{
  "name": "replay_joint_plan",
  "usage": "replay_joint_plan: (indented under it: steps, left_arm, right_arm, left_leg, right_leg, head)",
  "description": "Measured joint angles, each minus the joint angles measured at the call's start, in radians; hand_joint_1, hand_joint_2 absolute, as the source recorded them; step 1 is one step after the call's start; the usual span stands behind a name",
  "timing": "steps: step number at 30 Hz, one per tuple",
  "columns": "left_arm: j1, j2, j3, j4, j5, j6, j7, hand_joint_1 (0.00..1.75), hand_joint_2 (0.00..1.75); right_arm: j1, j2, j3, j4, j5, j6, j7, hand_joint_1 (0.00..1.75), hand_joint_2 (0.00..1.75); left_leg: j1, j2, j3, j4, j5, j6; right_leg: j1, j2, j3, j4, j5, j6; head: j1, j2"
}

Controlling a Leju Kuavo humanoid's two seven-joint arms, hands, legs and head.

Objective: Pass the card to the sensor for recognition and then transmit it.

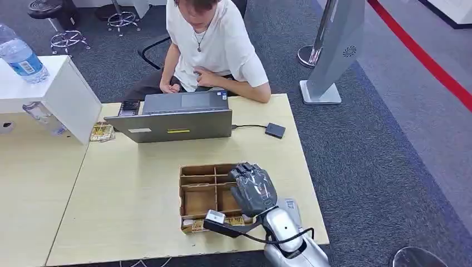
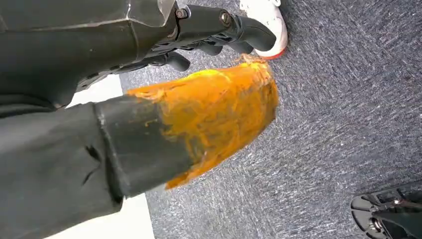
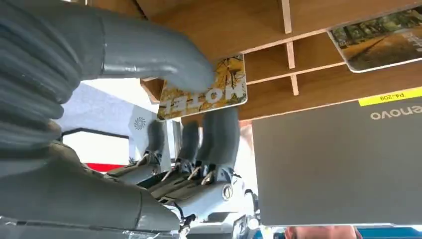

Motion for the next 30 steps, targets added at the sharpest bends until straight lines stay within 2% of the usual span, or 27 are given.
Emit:
replay_joint_plan:
  steps: [7, 8, 22, 30]
  left_arm:
    - [0.000, 0.000, 0.000, 0.000, 0.000, 0.000, 0.000, 0.00, 0.00]
    - [0.000, 0.000, 0.000, 0.000, 0.000, 0.000, 0.000, 0.00, 0.00]
    - [0.000, 0.000, 0.000, 0.000, 0.004, 0.005, 0.003, 0.00, 0.00]
    - [0.000, 0.000, 0.000, 0.000, 0.006, 0.011, 0.010, 0.00, 0.00]
  right_arm:
    - [0.001, 0.000, 0.006, -0.021, 0.010, -0.009, 0.000, 1.48, 1.75]
    - [0.002, 0.000, 0.008, -0.026, 0.013, -0.010, 0.000, 1.45, 1.75]
    - [0.052, 0.000, 0.042, -0.178, 0.057, -0.060, -0.003, 1.71, 1.75]
    - [0.098, -0.001, 0.044, -0.298, 0.079, -0.064, -0.048, 1.75, 1.75]
  left_leg:
    - [0.000, 0.000, 0.000, 0.000, 0.000, 0.000]
    - [0.000, 0.000, 0.000, 0.000, 0.000, 0.000]
    - [0.000, 0.000, 0.000, 0.000, 0.000, 0.000]
    - [0.000, 0.000, 0.000, 0.000, 0.000, 0.000]
  right_leg:
    - [0.000, 0.000, 0.000, 0.000, 0.000, 0.000]
    - [0.000, 0.000, 0.000, 0.000, 0.000, 0.000]
    - [0.000, 0.000, 0.000, 0.000, 0.000, 0.000]
    - [0.000, 0.000, 0.000, 0.000, 0.000, 0.000]
  head:
    - [0.000, 0.000]
    - [0.000, 0.000]
    - [0.000, 0.000]
    - [0.000, 0.000]
